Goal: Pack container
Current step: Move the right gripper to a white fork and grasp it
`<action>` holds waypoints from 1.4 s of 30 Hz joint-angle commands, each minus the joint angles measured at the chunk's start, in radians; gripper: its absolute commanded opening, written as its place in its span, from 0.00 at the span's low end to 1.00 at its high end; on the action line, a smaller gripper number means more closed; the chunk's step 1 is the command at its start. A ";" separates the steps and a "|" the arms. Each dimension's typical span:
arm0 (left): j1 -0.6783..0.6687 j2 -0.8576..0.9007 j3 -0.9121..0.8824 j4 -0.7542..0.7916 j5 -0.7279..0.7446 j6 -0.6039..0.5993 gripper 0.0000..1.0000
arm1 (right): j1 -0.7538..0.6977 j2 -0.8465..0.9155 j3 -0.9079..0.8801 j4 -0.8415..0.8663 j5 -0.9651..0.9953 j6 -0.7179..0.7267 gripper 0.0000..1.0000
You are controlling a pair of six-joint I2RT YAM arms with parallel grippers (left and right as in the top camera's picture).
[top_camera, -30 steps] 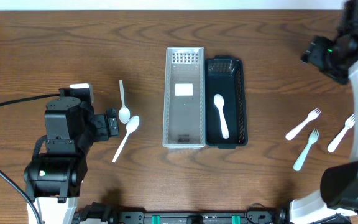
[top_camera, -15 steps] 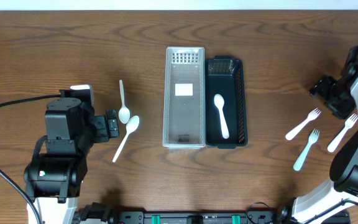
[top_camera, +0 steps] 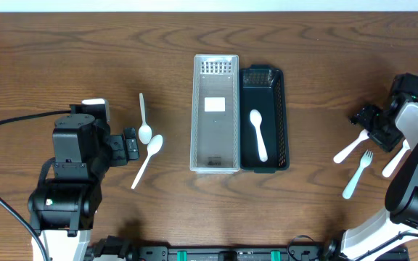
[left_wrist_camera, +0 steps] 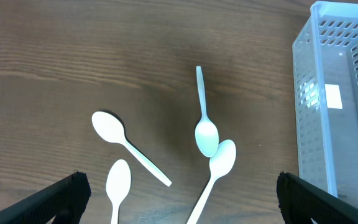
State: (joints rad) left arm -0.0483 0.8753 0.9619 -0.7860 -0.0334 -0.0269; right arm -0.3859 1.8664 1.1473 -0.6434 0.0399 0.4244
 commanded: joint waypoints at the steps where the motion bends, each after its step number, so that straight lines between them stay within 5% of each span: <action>1: 0.003 0.000 0.017 -0.006 -0.005 -0.009 0.98 | 0.006 0.005 -0.018 0.014 -0.003 -0.011 0.85; 21: 0.003 0.000 0.017 -0.018 -0.005 -0.009 0.98 | 0.006 0.073 -0.019 0.012 -0.007 -0.014 0.83; 32: 0.003 0.000 0.017 -0.018 -0.005 -0.009 0.98 | 0.007 0.073 -0.019 0.012 -0.008 -0.014 0.45; 42: 0.003 0.000 0.017 -0.018 -0.005 -0.009 0.98 | 0.007 0.073 -0.019 0.012 -0.019 -0.014 0.29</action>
State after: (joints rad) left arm -0.0483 0.8753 0.9619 -0.8043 -0.0334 -0.0269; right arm -0.3828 1.9018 1.1378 -0.6304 0.0605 0.4088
